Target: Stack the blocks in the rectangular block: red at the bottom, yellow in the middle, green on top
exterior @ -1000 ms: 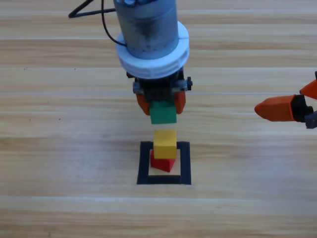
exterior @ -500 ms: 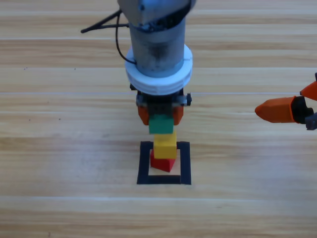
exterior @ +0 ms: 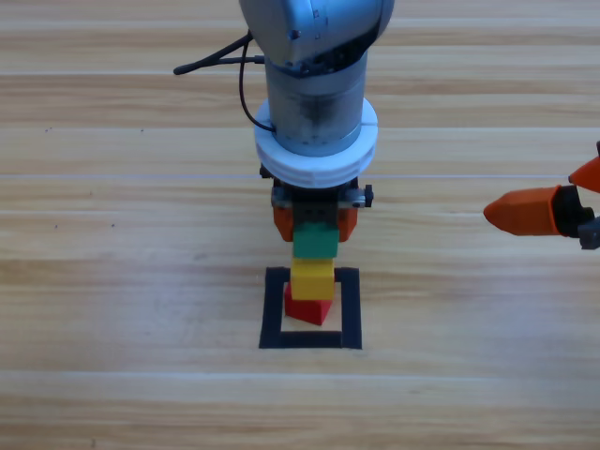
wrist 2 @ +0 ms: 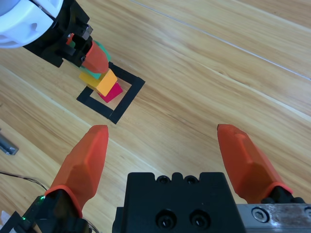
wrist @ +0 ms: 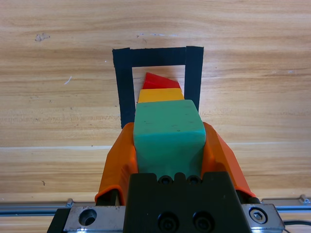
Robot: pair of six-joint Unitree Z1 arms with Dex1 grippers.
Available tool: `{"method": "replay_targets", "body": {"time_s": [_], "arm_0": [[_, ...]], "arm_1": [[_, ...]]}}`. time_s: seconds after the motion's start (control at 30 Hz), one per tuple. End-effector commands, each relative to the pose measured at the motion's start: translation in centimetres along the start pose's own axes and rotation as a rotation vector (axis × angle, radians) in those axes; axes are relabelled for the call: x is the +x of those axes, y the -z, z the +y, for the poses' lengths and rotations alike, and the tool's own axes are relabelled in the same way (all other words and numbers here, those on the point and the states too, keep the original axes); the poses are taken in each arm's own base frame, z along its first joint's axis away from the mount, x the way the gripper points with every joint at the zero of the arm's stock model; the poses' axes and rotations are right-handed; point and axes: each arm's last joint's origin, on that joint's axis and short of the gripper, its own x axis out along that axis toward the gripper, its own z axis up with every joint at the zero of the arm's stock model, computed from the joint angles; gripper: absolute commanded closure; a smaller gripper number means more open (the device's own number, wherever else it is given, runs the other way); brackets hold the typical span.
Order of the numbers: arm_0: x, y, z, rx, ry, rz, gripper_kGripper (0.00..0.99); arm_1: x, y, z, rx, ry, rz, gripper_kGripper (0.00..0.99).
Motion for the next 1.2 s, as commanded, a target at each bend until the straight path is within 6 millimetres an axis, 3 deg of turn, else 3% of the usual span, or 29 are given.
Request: {"method": "replay_targets", "body": {"time_s": [0.03,1.2], "arm_0": [[1.97,0.72,-1.0,0.029,-0.037,0.031,0.981],[1.89,1.11,-0.42,0.034,-0.042,0.055,0.981]], "arm_1": [[0.41,0.58,-0.65,0.009,0.021,0.002,0.005],[0.62,0.69,-0.64,0.002,0.023,0.007,0.005]]}}
